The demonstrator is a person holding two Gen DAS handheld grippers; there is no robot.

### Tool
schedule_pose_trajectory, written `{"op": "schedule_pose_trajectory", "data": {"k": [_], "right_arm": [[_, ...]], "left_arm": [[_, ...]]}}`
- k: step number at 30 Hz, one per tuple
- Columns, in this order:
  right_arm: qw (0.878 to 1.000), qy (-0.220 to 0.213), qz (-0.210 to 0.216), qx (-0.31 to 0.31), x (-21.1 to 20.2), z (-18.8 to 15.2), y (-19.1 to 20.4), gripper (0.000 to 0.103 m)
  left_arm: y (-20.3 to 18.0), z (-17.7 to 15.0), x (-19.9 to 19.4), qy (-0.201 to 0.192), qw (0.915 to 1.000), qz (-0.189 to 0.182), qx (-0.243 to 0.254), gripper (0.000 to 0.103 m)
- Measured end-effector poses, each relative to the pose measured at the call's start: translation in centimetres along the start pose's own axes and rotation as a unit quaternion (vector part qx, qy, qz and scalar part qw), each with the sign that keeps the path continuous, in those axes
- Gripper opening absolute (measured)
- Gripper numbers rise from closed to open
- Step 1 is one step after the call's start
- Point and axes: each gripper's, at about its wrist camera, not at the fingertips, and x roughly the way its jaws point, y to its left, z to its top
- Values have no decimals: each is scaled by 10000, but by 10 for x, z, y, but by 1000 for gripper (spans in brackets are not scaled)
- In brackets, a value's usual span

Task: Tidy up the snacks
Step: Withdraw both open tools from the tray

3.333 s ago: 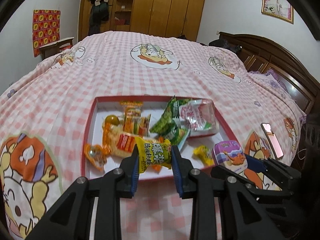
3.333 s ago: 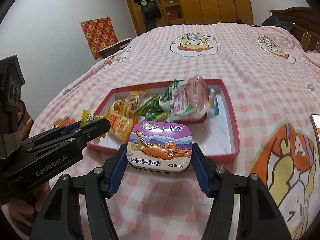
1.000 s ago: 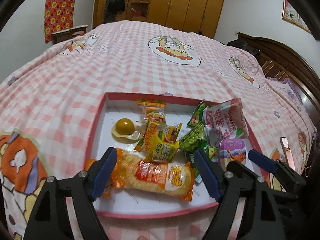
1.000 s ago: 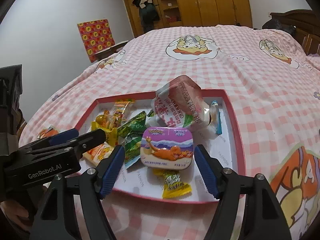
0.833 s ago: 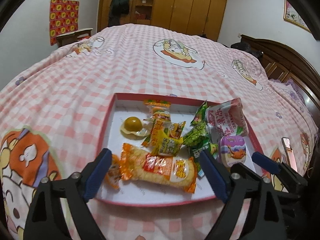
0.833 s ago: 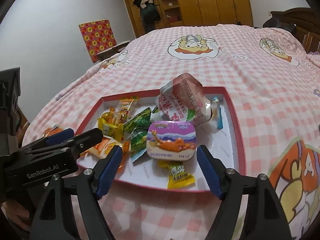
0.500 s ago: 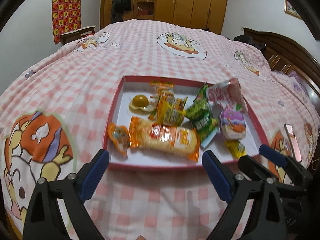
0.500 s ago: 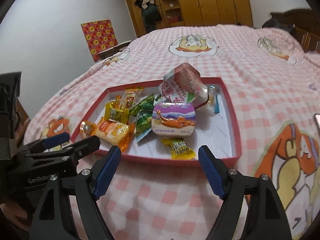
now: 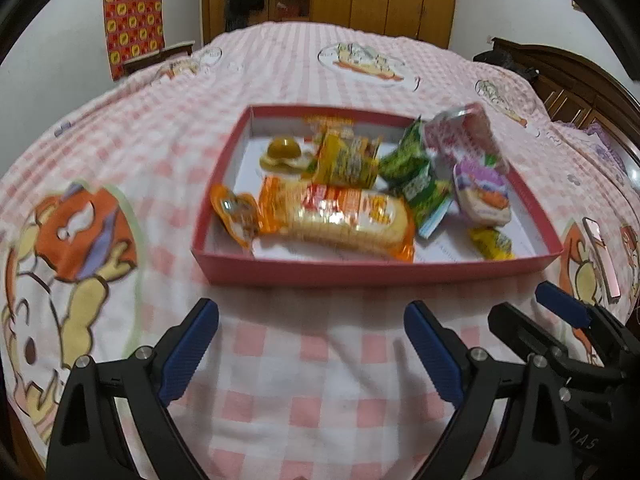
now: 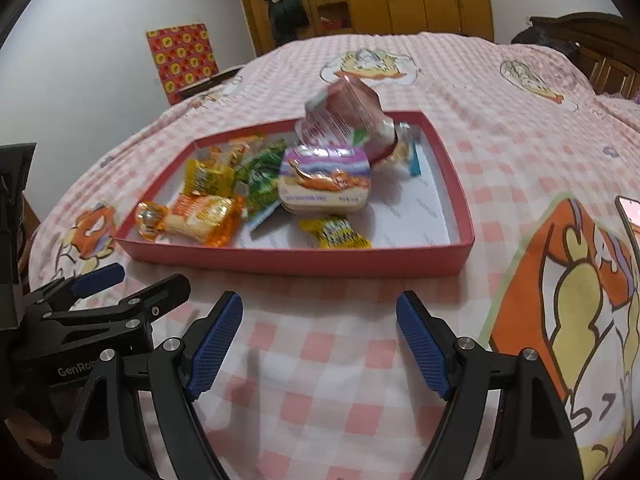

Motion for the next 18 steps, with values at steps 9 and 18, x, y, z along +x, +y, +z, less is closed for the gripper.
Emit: {"op": "schedule_pose_trajectory", "data": {"k": [9, 18], "right_arm": [[9997, 214, -138, 39, 13, -6, -3, 81], [9996, 206, -183, 17, 14, -8, -2, 81]], "left_arm": [[-2, -6, 19, 227, 9997, 89, 28, 96], [-2, -9, 23, 184, 9997, 148, 40, 97]]}}
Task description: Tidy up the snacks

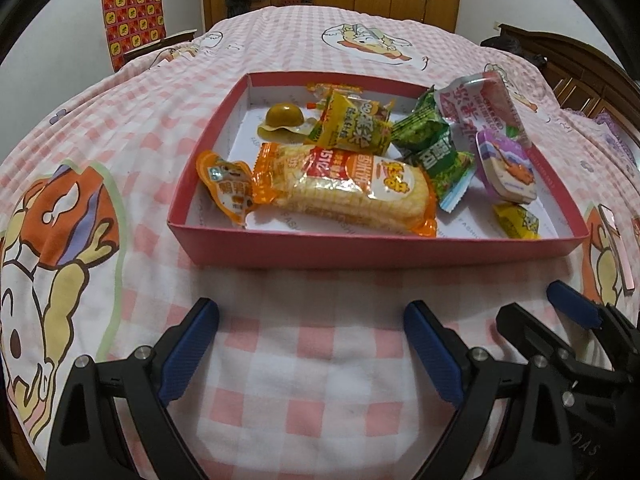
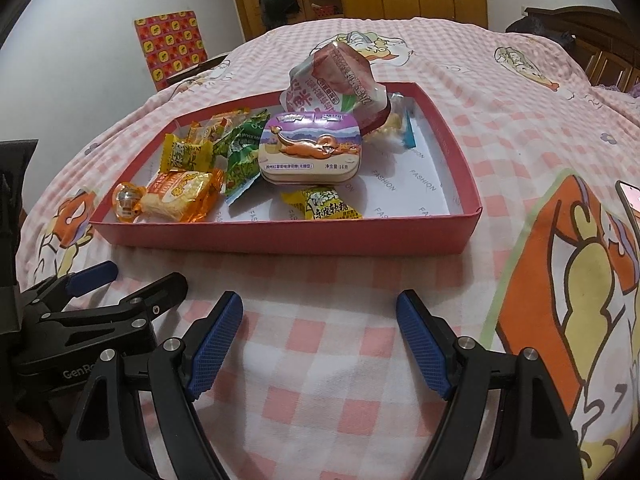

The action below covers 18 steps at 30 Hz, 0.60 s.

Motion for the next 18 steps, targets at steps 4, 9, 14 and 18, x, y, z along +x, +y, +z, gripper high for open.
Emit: {"op": "schedule_pose_trajectory", "data": {"k": [4, 9, 14, 18], "right_arm": [[10000, 1, 0, -3, 0, 0, 0, 81], [10000, 0, -3, -5, 0, 0, 0, 81], [10000, -1, -4, -6, 0, 0, 0, 82], [10000, 0, -4, -6, 0, 0, 0, 82]], "left_arm": [[1, -1, 0, -25, 10000, 0, -2, 97], [2, -1, 1, -40, 10000, 3, -8, 97], [2, -1, 1, -41, 10000, 1, -8, 97], [2, -1, 1, -40, 10000, 2, -8, 97]]}}
